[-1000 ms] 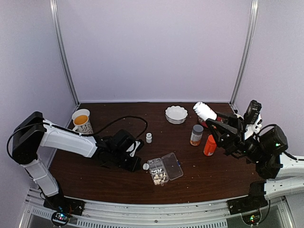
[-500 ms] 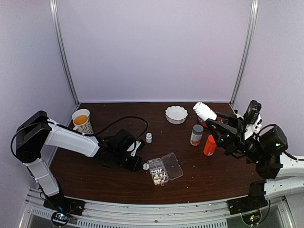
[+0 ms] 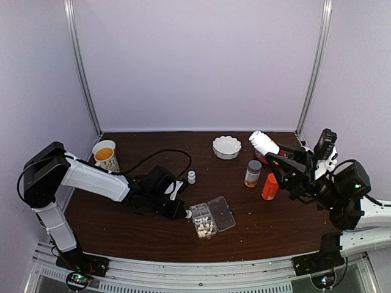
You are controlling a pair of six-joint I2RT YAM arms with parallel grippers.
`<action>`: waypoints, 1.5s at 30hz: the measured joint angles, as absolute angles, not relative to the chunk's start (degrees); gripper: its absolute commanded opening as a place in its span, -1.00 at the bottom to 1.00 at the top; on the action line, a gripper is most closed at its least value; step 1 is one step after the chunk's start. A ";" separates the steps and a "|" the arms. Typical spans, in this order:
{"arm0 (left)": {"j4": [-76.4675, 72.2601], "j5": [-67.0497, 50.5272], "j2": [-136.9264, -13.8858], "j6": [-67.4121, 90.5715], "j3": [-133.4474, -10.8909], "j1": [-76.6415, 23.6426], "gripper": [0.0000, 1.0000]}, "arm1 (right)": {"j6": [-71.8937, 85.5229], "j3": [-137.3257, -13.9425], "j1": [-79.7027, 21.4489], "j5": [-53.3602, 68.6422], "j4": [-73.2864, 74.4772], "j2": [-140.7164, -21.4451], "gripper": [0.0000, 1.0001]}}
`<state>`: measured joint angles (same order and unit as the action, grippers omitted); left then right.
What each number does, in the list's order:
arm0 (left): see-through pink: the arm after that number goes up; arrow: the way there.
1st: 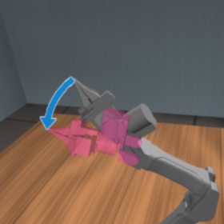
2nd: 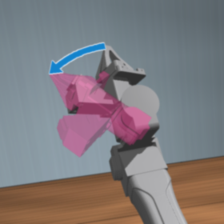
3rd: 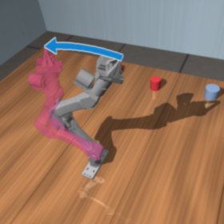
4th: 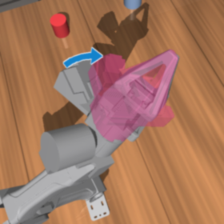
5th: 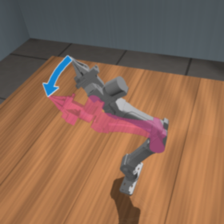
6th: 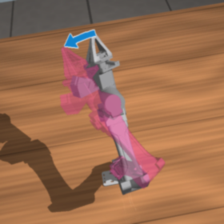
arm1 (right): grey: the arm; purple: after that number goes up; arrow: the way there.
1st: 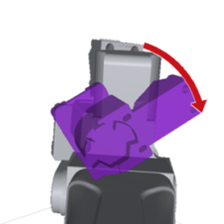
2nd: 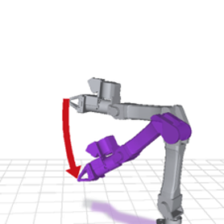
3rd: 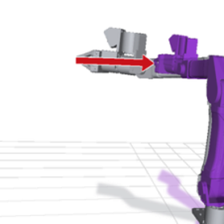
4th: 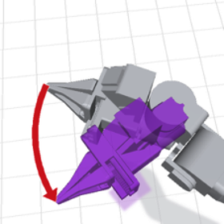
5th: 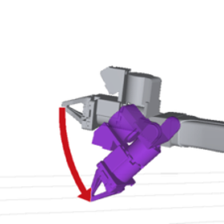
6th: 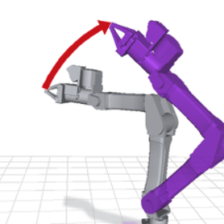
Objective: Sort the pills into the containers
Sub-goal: Adjust the lid of the pill bottle at the center of the board.
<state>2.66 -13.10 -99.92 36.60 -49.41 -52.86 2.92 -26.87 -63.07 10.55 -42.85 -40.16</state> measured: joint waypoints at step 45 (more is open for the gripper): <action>9.74 -2.52 -88.31 33.43 -44.75 -59.72 0.53 | 2.98 -26.87 -63.07 10.79 -42.65 -41.25 -1.00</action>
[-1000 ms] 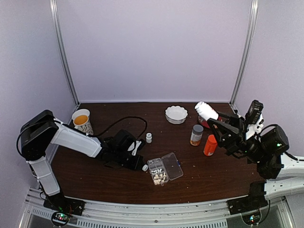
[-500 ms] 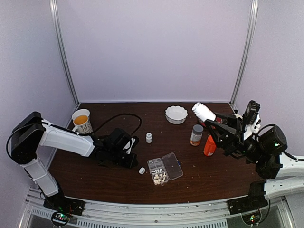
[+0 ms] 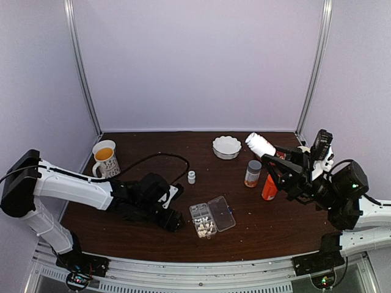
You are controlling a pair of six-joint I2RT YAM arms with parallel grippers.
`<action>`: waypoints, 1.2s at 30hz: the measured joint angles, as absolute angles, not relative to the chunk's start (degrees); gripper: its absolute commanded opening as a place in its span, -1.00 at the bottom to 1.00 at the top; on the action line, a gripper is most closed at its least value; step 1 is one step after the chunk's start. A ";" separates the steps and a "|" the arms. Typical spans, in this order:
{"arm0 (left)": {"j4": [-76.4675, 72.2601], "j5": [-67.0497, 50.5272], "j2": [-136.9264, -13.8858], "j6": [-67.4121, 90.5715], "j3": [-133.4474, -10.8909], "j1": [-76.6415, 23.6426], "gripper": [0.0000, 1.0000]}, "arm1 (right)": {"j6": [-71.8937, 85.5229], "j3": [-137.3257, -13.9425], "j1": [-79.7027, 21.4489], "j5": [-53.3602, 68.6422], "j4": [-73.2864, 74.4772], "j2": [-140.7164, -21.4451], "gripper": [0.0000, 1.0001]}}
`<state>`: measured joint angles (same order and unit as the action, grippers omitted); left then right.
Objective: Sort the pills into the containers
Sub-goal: Adjust the lid of the pill bottle at the center of the board.
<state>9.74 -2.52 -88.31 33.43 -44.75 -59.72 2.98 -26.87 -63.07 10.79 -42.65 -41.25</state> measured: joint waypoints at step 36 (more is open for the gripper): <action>5.41 -8.23 -91.68 34.00 -42.06 -55.00 -0.53 | 3.22 -28.80 -63.07 12.19 -42.65 -43.94 -1.00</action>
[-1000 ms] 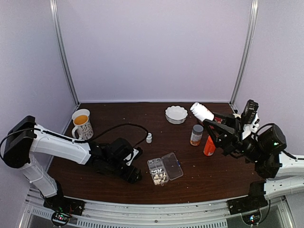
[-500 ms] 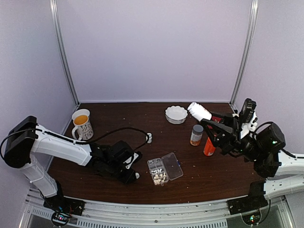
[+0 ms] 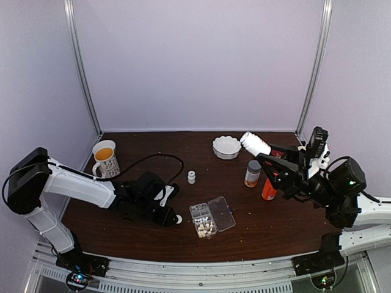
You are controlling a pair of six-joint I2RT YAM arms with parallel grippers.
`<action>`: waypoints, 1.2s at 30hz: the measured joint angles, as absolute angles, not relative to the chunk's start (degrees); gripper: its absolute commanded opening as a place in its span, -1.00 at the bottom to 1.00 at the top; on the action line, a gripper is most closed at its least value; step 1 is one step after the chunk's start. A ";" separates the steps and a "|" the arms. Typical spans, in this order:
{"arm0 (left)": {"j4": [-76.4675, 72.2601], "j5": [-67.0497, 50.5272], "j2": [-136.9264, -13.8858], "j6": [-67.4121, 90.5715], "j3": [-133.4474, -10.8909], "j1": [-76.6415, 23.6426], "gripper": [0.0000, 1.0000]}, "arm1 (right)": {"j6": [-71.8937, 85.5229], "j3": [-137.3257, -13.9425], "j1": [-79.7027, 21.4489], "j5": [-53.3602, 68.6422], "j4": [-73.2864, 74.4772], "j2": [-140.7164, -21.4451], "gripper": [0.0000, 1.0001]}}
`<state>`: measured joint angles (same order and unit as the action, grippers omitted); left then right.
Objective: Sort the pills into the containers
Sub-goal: Adjust the lid of the pill bottle at the center of the board.
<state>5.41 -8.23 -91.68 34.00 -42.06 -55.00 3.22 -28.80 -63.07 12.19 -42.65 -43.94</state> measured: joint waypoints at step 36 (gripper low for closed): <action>19.81 8.21 -98.54 31.44 -52.99 -59.24 0.14 | 3.25 -28.80 -63.07 12.16 -43.07 -43.42 -1.00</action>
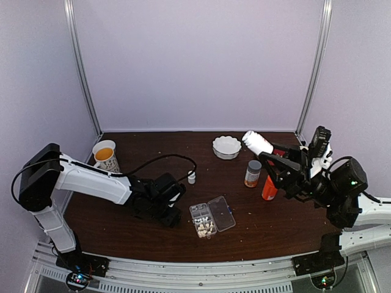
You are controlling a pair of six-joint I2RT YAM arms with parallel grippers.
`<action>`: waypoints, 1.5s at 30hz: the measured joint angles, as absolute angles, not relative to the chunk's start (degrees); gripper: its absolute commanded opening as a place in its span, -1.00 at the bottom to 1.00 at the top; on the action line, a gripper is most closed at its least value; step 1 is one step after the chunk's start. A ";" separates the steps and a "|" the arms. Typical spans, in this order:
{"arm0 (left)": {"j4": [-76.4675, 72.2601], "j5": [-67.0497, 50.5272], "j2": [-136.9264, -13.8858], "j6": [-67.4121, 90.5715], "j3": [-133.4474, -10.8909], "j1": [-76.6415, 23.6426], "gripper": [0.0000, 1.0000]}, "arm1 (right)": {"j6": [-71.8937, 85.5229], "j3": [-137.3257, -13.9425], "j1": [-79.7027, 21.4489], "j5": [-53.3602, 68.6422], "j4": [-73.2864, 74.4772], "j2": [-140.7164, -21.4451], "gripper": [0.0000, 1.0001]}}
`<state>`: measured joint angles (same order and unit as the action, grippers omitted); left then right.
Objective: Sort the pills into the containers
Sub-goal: Adjust the lid of the pill bottle at the center of the board, then pick up the lid of the pill bottle from the center of the board.
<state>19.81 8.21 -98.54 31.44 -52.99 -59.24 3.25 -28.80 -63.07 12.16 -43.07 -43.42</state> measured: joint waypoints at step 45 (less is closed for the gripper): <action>31.86 -1.30 -74.35 29.26 -70.78 -59.86 -0.43 | 3.22 -27.94 -63.07 13.19 -41.36 -43.68 -1.00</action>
<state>31.86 -1.30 -74.35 29.26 -70.78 -59.86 3.22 -27.94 -63.07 13.19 -41.36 -43.68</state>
